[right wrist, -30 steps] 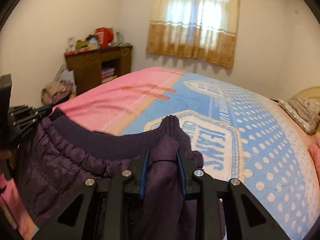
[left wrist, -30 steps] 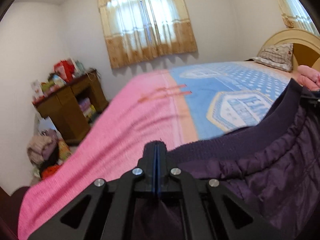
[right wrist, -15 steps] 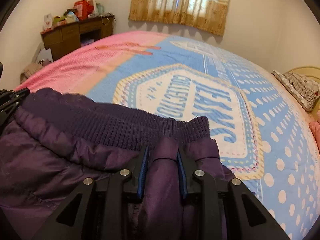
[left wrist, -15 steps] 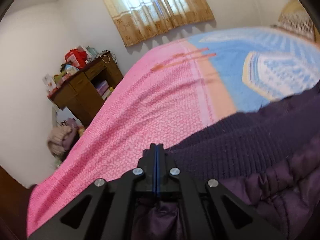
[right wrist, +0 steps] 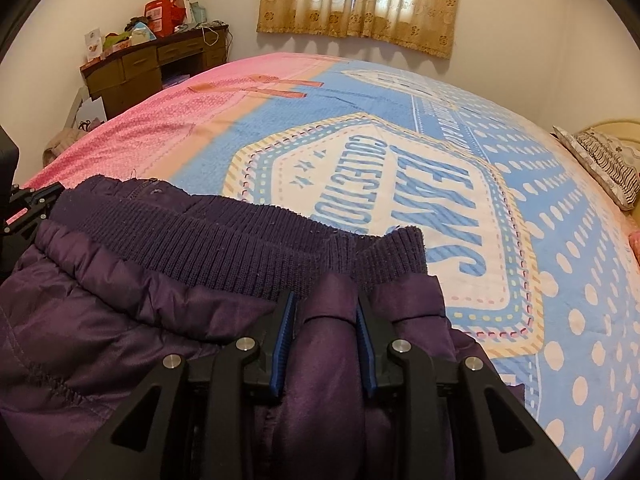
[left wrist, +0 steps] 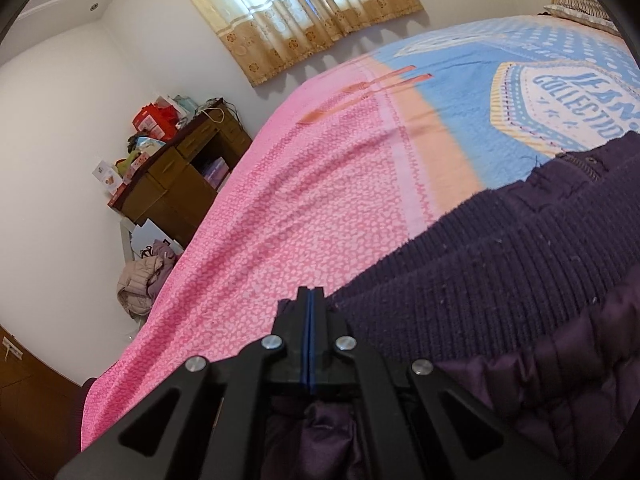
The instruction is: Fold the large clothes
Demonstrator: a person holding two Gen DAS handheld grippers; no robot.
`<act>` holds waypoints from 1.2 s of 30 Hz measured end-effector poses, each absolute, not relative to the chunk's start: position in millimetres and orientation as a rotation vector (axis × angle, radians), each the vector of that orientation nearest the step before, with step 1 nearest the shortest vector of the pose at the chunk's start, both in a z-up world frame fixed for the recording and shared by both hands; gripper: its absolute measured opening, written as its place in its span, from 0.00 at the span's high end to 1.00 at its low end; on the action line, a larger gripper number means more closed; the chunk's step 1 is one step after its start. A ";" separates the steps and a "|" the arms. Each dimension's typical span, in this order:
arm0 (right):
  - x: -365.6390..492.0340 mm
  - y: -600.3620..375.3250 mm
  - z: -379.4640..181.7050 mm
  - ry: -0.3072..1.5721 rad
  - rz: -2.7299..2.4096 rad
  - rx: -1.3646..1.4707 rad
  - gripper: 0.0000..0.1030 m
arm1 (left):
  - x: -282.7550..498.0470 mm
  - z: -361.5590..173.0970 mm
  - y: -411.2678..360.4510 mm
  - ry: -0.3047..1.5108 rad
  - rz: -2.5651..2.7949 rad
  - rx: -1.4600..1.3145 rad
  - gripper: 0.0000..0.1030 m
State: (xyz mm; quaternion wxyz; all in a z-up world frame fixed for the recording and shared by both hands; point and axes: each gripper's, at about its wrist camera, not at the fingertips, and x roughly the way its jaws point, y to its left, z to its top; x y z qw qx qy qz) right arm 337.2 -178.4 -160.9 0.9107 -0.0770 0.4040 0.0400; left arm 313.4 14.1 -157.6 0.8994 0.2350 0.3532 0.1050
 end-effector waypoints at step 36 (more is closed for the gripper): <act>319.2 -147.7 -160.6 0.836 -0.086 -0.245 0.10 | 284.3 -140.8 -41.7 0.793 0.156 0.296 0.13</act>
